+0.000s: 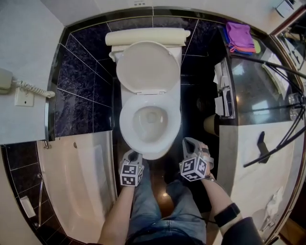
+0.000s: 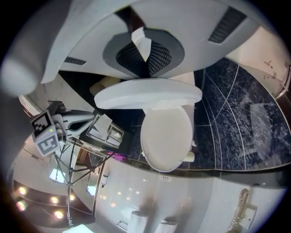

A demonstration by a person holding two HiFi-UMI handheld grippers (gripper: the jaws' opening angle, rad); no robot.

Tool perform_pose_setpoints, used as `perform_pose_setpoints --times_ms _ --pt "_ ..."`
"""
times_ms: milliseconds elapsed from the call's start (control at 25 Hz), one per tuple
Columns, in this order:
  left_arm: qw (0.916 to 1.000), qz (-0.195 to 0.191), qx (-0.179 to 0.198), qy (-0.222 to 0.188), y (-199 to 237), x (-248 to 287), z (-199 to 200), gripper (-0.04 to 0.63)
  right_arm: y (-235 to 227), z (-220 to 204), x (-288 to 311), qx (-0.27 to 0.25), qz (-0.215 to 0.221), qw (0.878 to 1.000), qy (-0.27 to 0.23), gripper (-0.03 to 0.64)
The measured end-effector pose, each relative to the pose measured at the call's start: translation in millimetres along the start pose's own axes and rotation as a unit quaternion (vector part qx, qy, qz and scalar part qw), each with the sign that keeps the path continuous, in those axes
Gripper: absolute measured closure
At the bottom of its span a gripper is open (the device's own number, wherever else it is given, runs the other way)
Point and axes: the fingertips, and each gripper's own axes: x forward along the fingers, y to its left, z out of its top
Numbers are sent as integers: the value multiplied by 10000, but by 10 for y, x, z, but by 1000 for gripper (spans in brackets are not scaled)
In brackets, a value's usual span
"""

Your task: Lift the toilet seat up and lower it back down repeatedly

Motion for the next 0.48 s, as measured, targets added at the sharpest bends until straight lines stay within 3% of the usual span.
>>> perform_pose_setpoints --times_ms 160,480 --pt "9998 -98 113 157 -40 129 -483 595 -39 -205 213 617 -53 9981 33 597" --pt "9974 -196 457 516 -61 585 -1433 595 300 -581 759 852 50 9963 16 597"
